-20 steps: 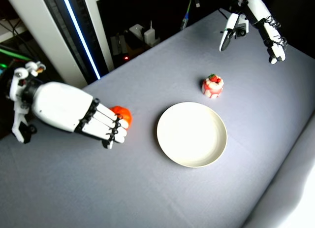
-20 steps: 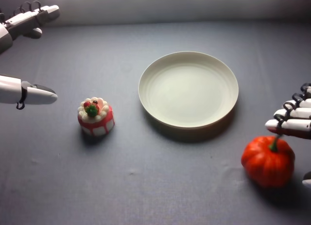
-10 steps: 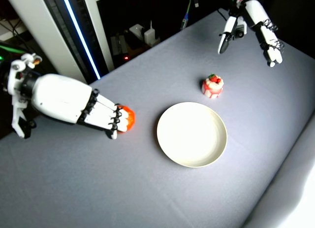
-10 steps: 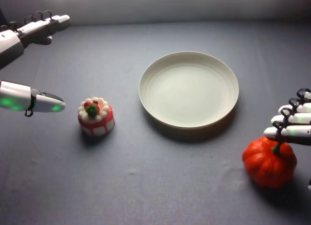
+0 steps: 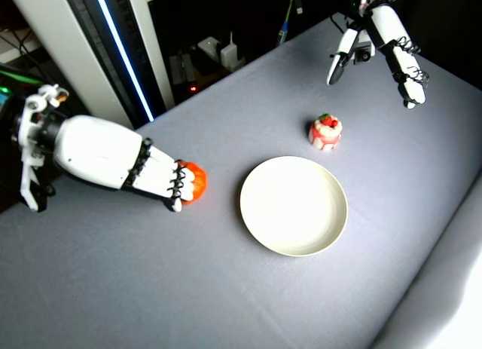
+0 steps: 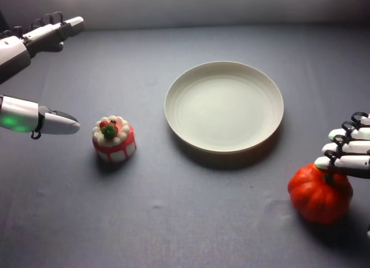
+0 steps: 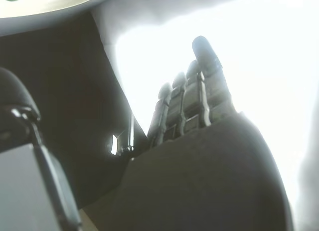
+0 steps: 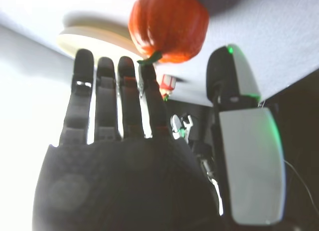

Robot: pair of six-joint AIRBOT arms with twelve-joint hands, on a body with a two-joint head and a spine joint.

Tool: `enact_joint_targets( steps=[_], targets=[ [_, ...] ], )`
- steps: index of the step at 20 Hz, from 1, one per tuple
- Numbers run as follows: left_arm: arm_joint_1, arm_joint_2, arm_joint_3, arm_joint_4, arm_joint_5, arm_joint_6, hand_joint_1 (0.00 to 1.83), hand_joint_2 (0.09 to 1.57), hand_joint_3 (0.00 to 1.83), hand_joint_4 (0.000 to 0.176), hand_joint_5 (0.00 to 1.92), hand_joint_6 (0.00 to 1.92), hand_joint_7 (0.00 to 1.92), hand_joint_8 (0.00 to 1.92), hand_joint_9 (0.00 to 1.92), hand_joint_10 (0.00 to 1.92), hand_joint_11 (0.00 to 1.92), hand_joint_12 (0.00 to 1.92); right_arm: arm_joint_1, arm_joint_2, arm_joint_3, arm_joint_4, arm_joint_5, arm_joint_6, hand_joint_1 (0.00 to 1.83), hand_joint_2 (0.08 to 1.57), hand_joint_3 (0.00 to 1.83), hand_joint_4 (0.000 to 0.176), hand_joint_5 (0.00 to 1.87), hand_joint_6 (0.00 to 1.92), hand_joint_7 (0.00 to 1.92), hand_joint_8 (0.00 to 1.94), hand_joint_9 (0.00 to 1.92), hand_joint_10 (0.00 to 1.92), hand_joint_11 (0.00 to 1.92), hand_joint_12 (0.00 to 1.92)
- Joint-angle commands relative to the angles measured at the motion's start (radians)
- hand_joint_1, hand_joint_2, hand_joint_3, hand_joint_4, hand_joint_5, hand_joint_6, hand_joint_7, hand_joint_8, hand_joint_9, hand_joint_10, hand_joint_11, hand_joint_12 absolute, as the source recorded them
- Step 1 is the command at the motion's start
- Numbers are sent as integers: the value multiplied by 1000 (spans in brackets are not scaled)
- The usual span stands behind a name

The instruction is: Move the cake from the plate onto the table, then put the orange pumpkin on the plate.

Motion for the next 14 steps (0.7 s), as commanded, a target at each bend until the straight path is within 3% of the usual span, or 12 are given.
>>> enact_joint_targets(
  steps=[1,3,4,6,7,9,10,12,14],
  targets=[
    [-13,0,6,-33,-104,-4,1020,829,0,0,0,0,0,0,0,0,0,501,16,-1,1,-2,87,1,544,1054,0,35,248,0,163,1,51,1,0,644],
    [-12,0,6,-33,-104,-4,1006,834,2,0,3,0,0,0,36,10,0,489,23,-2,-2,-11,87,1,582,1014,0,48,204,0,105,0,3,0,0,436],
    [-12,0,6,-33,-105,-4,1020,838,2,0,4,0,0,0,43,10,0,581,25,-2,-3,-15,85,1,608,983,0,40,198,0,98,0,0,0,0,407],
    [-12,-1,6,-33,-103,-4,1032,835,1,0,13,1,0,0,47,7,0,556,27,-2,-5,-16,84,1,677,906,0,95,95,0,9,0,0,0,0,50],
    [-12,-1,6,-33,-103,-4,1026,832,0,0,16,1,0,0,60,9,0,521,31,-2,-6,-18,84,1,707,890,0,111,71,0,1,0,0,0,0,9],
    [-12,-1,6,-33,-102,-4,1019,836,1,0,25,2,0,0,89,14,0,637,39,-2,-5,-27,83,1,702,880,0,146,6,0,0,0,0,0,0,0],
    [-13,-1,5,-33,-102,-4,1013,834,0,0,25,1,0,0,91,14,0,650,42,-3,-4,-28,83,1,691,881,0,139,0,0,0,0,0,0,0,0],
    [-13,-1,5,-32,-102,-4,995,837,1,0,43,5,11,4,119,20,0,704,44,-5,-2,-28,80,1,680,883,0,172,0,0,0,0,0,0,0,0],
    [-13,-2,5,-31,-102,-4,990,852,5,0,24,0,0,0,95,5,0,615,44,-14,7,-28,73,1,684,879,0,170,0,0,0,0,0,0,0,0]
  ],
)
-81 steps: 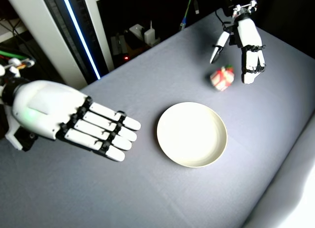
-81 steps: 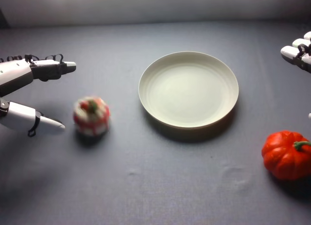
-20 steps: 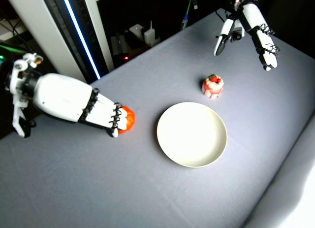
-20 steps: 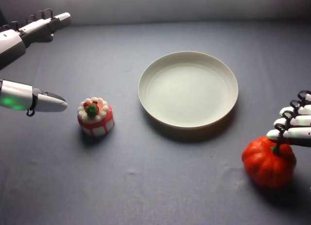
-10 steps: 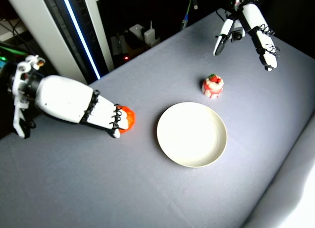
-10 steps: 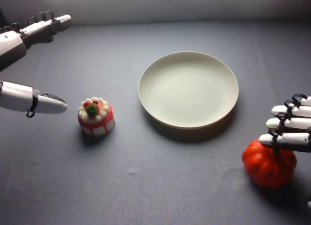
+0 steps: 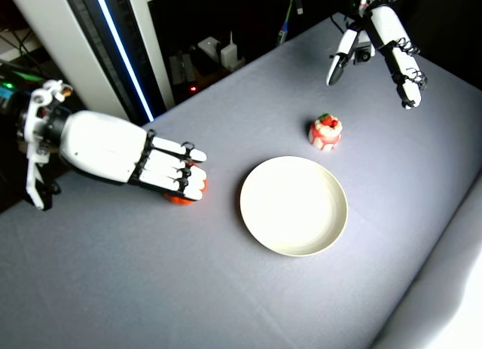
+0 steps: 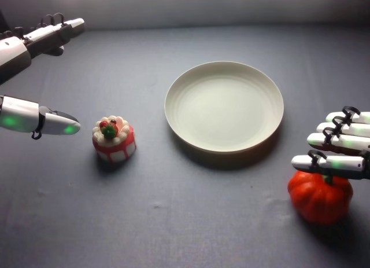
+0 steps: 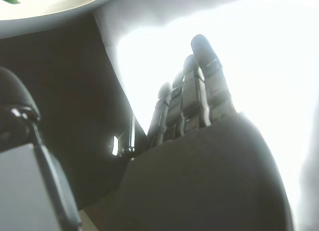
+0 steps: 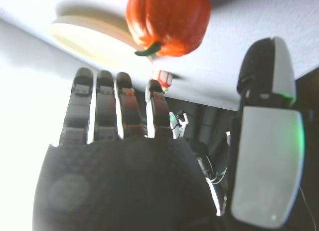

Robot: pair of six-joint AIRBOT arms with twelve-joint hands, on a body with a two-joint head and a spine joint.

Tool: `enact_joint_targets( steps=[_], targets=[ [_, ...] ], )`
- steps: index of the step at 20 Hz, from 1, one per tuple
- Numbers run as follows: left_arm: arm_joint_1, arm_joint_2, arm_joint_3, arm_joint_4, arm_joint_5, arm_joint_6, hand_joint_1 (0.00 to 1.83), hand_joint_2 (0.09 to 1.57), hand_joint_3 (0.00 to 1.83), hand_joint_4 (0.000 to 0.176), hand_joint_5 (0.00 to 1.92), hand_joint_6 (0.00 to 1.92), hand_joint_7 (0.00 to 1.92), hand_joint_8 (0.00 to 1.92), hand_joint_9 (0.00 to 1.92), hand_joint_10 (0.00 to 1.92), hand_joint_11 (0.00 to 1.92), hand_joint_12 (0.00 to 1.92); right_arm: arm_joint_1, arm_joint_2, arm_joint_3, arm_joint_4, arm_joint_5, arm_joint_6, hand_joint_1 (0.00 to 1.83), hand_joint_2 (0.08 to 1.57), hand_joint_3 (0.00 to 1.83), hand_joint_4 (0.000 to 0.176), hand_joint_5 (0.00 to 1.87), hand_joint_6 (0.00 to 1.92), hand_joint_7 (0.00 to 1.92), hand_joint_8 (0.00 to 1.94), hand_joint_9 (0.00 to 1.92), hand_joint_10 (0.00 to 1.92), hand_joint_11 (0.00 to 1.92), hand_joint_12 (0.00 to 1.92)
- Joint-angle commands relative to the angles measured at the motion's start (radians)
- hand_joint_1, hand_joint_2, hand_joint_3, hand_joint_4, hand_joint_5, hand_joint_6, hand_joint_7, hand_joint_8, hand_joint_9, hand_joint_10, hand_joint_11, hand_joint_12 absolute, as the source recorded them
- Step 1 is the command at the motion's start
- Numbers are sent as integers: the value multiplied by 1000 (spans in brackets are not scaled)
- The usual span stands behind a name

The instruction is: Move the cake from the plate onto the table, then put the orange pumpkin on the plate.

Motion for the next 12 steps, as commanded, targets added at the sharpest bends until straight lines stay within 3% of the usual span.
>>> enact_joint_targets(
  steps=[1,2,3,4,5,6,8,9,11,12],
  targets=[
    [-10,-1,4,-33,-109,-4,992,855,4,0,28,2,8,2,86,2,0,642,15,0,5,4,92,1,689,873,0,175,0,0,0,0,0,0,0,0],
    [-10,0,4,-33,-109,-4,984,853,3,0,30,2,12,3,93,5,0,645,15,-4,9,4,90,1,719,871,0,175,0,0,0,0,0,0,0,0],
    [-10,-1,3,-33,-109,-4,982,853,3,0,29,2,9,1,86,2,0,645,15,-9,14,4,86,1,731,877,0,157,0,0,0,0,0,0,0,0],
    [-11,-2,4,-32,-109,-4,955,848,1,0,29,1,13,1,86,2,0,703,16,-13,17,4,82,1,724,890,1,156,0,0,0,0,0,0,0,0],
    [-12,-2,4,-30,-109,-4,937,843,0,0,28,1,16,2,90,3,0,712,17,-19,22,3,78,1,732,894,2,139,0,0,0,0,0,0,0,0],
    [-12,-2,3,-30,-110,-4,939,844,0,0,32,2,14,1,96,6,0,714,18,-27,28,1,76,1,717,896,3,135,0,0,0,0,0,0,0,0],
    [-12,-2,3,-29,-112,-4,941,836,0,16,29,0,7,0,115,9,0,642,18,-41,38,1,69,1,706,909,8,118,0,0,0,0,0,0,0,0],
    [-12,-2,3,-28,-112,-4,952,846,1,1,39,2,14,2,120,9,0,733,18,-48,43,0,66,1,683,920,12,102,0,0,0,0,0,0,0,0],
    [-12,-2,1,-24,-113,-4,974,855,5,0,28,0,0,0,117,6,0,754,19,-58,48,0,65,1,667,925,12,115,0,0,0,0,0,0,0,0],
    [-11,-2,1,-24,-113,-4,946,853,3,0,25,0,0,0,131,9,0,813,20,-61,51,-1,65,0,668,933,14,106,0,0,0,0,0,0,0,0]
  ],
)
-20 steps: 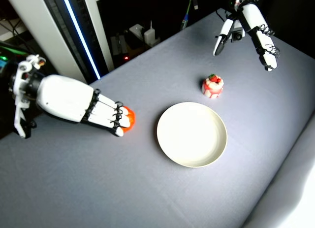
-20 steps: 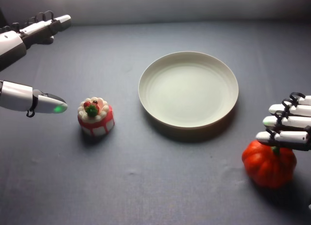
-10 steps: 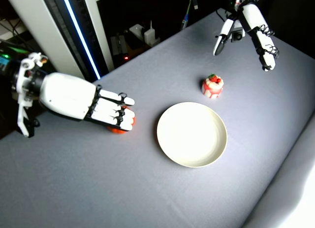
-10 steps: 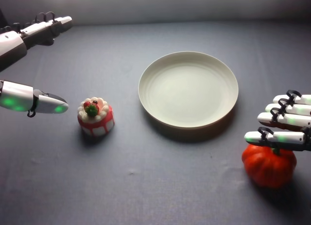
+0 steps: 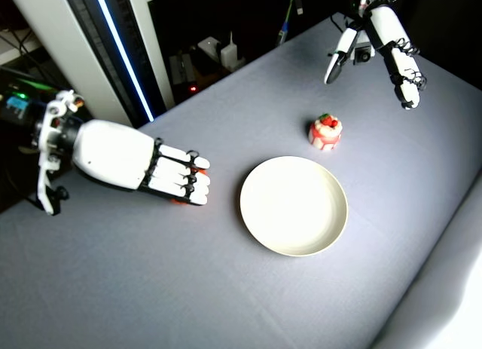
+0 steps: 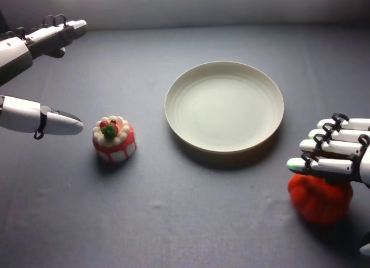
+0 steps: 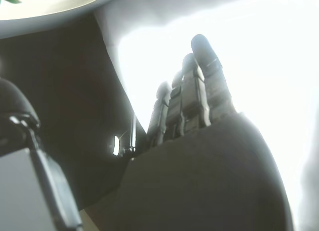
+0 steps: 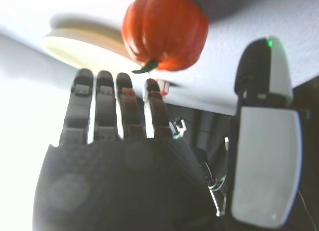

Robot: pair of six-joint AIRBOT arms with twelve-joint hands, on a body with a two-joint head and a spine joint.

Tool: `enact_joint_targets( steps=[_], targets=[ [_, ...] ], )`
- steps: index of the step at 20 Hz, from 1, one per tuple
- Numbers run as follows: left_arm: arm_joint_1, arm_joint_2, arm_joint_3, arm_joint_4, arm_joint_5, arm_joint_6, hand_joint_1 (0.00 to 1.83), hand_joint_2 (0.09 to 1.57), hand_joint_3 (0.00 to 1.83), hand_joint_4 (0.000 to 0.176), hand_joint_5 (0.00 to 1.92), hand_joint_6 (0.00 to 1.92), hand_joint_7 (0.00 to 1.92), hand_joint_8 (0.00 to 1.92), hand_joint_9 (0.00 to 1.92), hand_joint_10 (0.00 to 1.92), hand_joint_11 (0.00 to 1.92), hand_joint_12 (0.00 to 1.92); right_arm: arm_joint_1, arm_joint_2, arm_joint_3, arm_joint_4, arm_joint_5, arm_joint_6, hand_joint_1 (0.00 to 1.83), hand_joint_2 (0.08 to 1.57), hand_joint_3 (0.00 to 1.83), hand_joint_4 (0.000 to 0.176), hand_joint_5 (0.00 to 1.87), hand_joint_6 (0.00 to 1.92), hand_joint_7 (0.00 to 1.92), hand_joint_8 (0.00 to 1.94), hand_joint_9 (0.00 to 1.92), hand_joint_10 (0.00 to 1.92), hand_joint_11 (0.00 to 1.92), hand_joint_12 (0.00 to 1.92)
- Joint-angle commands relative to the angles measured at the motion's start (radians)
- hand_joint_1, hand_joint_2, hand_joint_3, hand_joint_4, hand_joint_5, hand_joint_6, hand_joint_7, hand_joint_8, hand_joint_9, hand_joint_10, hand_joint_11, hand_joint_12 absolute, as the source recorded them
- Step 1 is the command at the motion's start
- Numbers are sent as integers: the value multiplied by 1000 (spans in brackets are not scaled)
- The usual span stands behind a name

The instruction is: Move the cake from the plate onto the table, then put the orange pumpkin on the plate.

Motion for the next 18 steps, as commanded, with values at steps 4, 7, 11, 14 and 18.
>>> enact_joint_targets(
  steps=[4,7,11,14,18],
  targets=[
    [-11,-1,-1,-31,-115,-4,945,850,1,0,20,2,0,0,128,7,0,830,16,-5,12,1,86,0,680,955,6,80,94,5,26,0,0,0,45,42],
    [-11,-1,-2,-30,-116,-4,884,824,0,25,42,3,28,6,184,19,0,957,17,-14,22,1,80,-3,777,991,0,0,287,14,187,10,150,25,0,711],
    [-11,-1,-3,-30,-124,-4,921,814,0,18,65,7,24,0,177,10,0,997,18,-24,31,1,72,-8,823,992,0,0,408,15,387,17,338,35,0,994],
    [-11,-1,-4,-28,-125,-4,918,799,0,28,64,5,21,5,182,11,0,989,18,-33,37,1,69,-8,862,1001,2,0,463,14,460,13,455,47,0,1269],
    [-11,-1,-5,-26,-127,-4,896,804,0,16,62,2,38,6,171,4,0,966,18,-43,45,1,62,-9,919,1020,1,0,556,17,607,18,614,63,44,1294]
  ],
)
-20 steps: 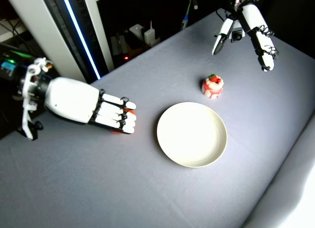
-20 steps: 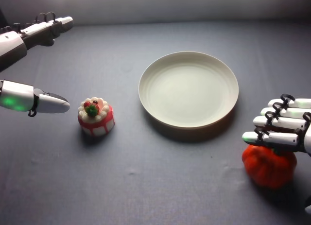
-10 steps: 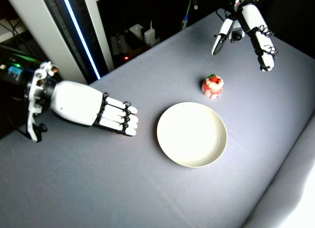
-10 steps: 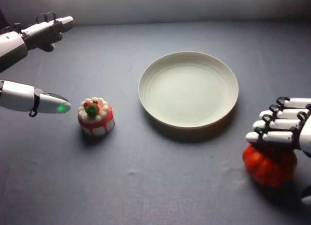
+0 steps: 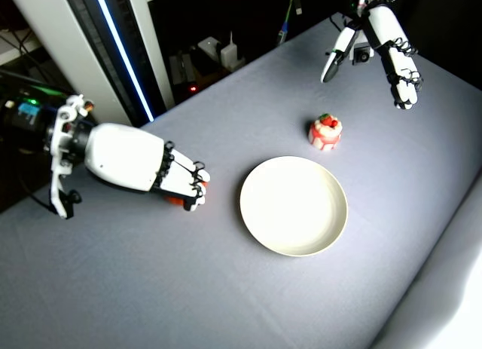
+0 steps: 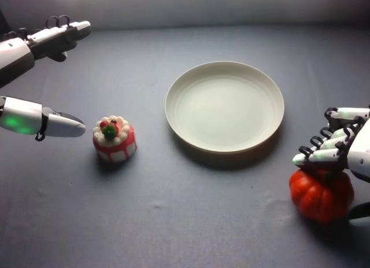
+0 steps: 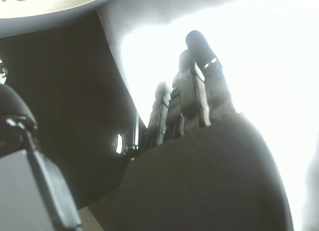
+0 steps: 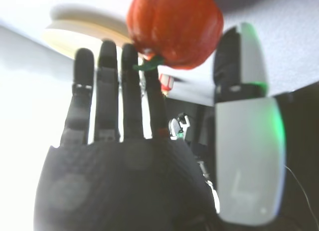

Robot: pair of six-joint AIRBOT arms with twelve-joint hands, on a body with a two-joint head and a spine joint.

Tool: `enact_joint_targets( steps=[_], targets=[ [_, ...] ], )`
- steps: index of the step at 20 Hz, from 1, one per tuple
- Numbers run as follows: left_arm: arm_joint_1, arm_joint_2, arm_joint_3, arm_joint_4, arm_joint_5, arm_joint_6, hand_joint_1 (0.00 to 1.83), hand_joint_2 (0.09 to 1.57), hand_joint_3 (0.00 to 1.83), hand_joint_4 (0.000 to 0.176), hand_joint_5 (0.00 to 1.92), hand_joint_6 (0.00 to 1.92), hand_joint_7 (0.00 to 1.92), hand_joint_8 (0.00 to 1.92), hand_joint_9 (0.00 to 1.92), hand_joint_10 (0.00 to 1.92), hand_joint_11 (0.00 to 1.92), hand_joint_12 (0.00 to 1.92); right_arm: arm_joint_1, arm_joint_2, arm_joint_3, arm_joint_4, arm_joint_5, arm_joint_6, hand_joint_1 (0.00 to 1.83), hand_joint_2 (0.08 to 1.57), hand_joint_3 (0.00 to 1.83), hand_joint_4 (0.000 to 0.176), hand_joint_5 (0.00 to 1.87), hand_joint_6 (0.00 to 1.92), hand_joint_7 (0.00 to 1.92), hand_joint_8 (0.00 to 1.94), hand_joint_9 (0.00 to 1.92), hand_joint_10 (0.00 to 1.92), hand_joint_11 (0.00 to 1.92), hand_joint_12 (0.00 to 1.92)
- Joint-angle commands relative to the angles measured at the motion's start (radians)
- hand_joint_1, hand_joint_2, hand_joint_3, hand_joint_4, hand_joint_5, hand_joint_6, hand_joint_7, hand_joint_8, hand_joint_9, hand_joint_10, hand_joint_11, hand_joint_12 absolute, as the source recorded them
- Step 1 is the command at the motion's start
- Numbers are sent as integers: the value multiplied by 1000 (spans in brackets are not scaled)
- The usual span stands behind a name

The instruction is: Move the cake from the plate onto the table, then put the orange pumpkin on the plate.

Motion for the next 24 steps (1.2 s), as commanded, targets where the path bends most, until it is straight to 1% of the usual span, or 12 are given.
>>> enact_joint_targets(
  steps=[1,5,6,7,9,11,14,16,17,20,23,24],
  targets=[
    [-11,-1,1,-35,-115,-4,905,807,0,27,55,0,35,2,182,7,0,985,5,-6,9,1,35,-9,933,1024,2,0,567,18,621,19,629,65,26,1279],
    [-11,-2,1,-33,-114,-4,915,809,0,17,46,0,64,4,194,5,0,1010,5,-24,26,1,21,-10,1007,1029,0,0,663,42,787,51,824,146,354,1254],
    [-11,-2,1,-32,-115,-4,900,802,0,27,47,0,64,3,202,8,0,1059,5,-26,28,1,21,-12,1030,1045,0,0,705,154,827,290,760,653,481,1348],
    [-11,-2,1,-32,-116,-4,929,818,3,16,47,0,42,0,170,1,0,1071,5,-28,31,1,20,-12,1070,1047,0,0,603,713,699,1009,738,1259,650,1597],
    [-11,-3,1,-31,-115,-4,942,819,3,9,49,2,44,4,169,5,0,1078,5,-31,34,1,15,-12,1097,1180,2,0,811,1237,682,1685,839,1816,943,1891],
    [-11,-3,1,-30,-115,-4,920,812,0,4,53,3,57,6,184,10,0,1113,5,-32,35,1,14,-12,1198,1092,0,0,687,1587,750,1931,926,1917,1122,1920],
    [-11,-4,1,-28,-113,-4,922,812,0,4,54,0,48,0,159,6,0,1007,5,-33,35,1,14,-12,1120,1176,34,0,811,1299,742,1941,927,1921,1134,1921],
    [-11,-4,2,-27,-111,-4,909,818,2,0,39,1,37,1,190,15,0,1109,5,-33,33,1,13,-12,1071,1222,12,0,745,1350,565,1626,722,1776,859,1899],
    [-11,-4,2,-25,-109,-4,907,819,2,0,39,1,36,2,192,15,0,1120,6,-31,26,-3,12,-12,1103,1112,0,0,522,1070,548,1426,689,1620,739,1791],
    [-11,-4,2,-25,-109,-4,900,817,1,13,36,0,38,1,193,14,0,1129,19,-21,-3,-38,12,-12,999,1054,0,0,495,267,608,260,563,443,198,1279],
    [-11,-5,2,-26,-108,-4,920,817,1,26,38,2,42,3,204,14,0,1085,30,-16,-21,-61,12,-12,936,995,0,4,397,8,366,4,332,85,2,1295],
    [-12,-6,2,-26,-108,-4,914,822,3,24,43,2,51,3,212,14,0,1112,30,-15,-25,-61,11,-12,909,993,0,38,336,1,275,1,243,28,0,1164]
  ],
)
